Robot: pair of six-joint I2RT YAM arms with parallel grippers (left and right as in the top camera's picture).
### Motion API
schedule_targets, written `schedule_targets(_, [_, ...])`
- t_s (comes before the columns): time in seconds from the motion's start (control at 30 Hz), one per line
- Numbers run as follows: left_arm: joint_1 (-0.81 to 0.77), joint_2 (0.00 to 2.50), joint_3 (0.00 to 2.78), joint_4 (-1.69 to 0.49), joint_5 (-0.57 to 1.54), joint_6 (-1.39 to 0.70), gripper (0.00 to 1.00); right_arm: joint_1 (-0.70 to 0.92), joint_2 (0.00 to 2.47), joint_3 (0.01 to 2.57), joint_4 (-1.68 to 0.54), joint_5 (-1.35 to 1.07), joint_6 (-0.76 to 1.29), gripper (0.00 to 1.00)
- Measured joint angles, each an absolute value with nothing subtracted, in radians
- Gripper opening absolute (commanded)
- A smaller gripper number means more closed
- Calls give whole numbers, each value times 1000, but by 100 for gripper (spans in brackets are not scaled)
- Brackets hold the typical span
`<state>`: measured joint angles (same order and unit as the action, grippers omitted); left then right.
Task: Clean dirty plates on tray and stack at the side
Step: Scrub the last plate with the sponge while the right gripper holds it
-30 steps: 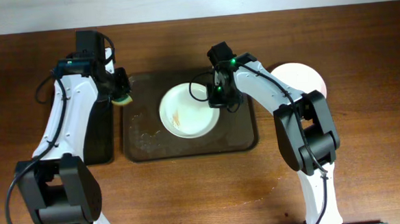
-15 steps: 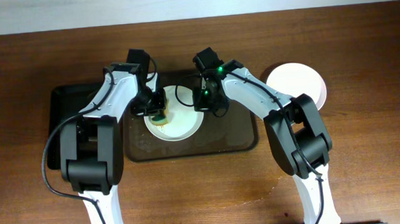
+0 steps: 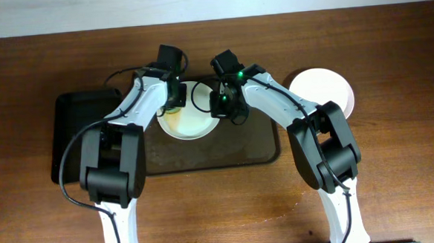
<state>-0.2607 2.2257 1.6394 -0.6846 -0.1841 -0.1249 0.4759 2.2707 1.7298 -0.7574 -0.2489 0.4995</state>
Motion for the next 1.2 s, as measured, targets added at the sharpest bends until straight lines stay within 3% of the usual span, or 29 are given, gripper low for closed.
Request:
schedule_targets(0.1, [-253,2225,1661,-860,-163,-91,0,486,2272,1729,-766,-260,493,4])
schedule_targets(0.2, [-193,2226,1676,-994,142,86,1,481,2272,1729,-778,-256,485,4])
schedule_targets(0.3, [-171,2245,1664,-1016,392,167,0,481,2272,1728,-777,-257,482,4])
schedule_targets(0.43, [-109,2265,1637,-948,575,163,1,481,2272,1728,-777,-257,475,4])
schedule_targets(0.53, [-102,2260,1636,-845,525,14,1,481,2272,1727,-776,-257,475,4])
schedule_targets(0.63, [-159,2232,1666,-855,198,-109,0,492,2273,1726,-754,-272,476,4])
schedule_targets(0.8, [-260,2233,1683,-1036,-226,-155,0,493,2274,1726,-754,-286,474,4])
schedule_targets(0.87, [-272,2235,1677,-1107,-276,-157,1,503,2275,1724,-756,-304,471,4])
schedule_targets(0.97, [-258,2235,1677,-1124,-194,-20,0,503,2275,1724,-760,-307,471,4])
schedule_targets(1.03, [-213,2227,1676,-1108,12,129,1,496,2275,1724,-769,-293,468,4])
schedule_targets(1.2, [-167,2235,1655,-1023,355,200,1,484,2275,1724,-770,-285,467,4])
